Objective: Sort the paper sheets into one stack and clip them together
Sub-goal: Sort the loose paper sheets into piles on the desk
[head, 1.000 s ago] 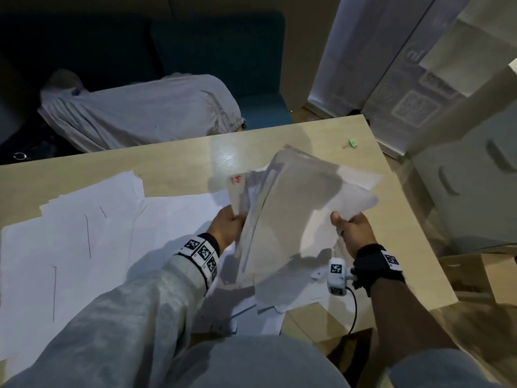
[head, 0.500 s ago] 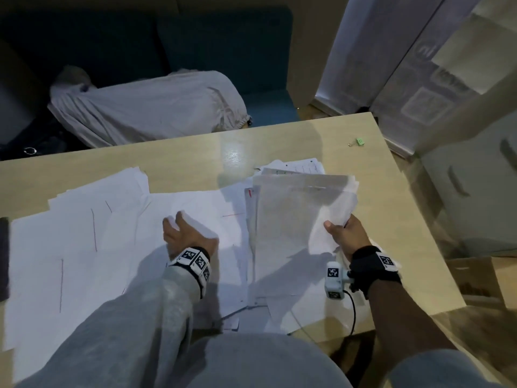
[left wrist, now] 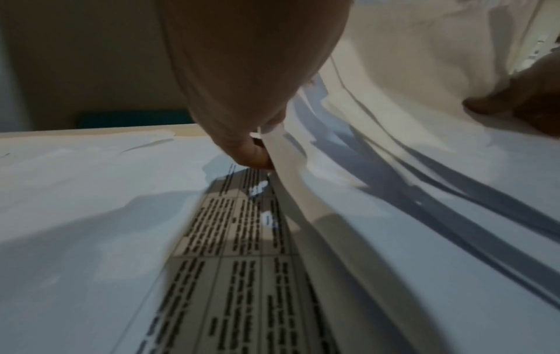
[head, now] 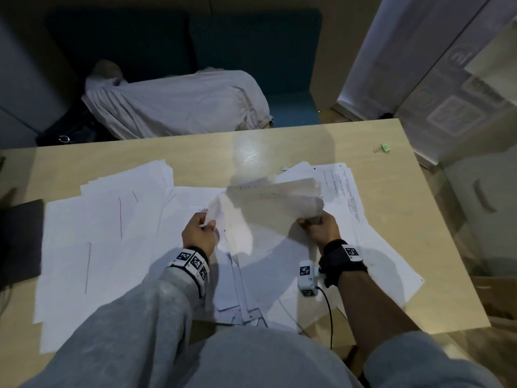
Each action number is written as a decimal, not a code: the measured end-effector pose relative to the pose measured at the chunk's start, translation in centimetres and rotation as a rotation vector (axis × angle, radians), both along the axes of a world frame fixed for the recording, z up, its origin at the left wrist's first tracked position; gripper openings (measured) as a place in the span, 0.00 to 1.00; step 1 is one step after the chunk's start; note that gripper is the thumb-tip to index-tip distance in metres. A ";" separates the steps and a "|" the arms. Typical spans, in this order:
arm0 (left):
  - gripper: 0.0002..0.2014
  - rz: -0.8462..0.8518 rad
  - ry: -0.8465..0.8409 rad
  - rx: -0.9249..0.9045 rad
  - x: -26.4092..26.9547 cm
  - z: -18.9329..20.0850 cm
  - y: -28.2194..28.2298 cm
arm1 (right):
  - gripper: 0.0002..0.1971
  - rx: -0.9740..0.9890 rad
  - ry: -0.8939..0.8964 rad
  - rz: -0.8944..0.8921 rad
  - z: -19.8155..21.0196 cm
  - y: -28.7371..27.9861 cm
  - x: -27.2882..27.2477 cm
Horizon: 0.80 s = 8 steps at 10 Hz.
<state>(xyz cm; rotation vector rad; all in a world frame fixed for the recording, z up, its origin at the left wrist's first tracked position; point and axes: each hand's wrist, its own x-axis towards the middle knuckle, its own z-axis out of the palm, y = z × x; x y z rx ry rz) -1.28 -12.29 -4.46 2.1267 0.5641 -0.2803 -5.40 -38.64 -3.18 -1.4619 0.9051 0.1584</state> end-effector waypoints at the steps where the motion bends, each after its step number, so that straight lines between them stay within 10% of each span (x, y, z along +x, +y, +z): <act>1: 0.07 0.010 0.018 -0.053 -0.1 -0.4 0.5 | 0.09 0.062 -0.045 -0.070 -0.1 -0.5 0.2; 5: 0.19 -0.045 -0.156 -0.298 -0.1 0.7 1.0 | 0.11 0.406 -0.111 -0.029 0.9 1.6 -1.4; 8: 0.12 0.004 -0.123 -0.220 -0.1 1.3 2.8 | 0.10 -0.084 -0.194 0.067 1.4 0.1 -2.0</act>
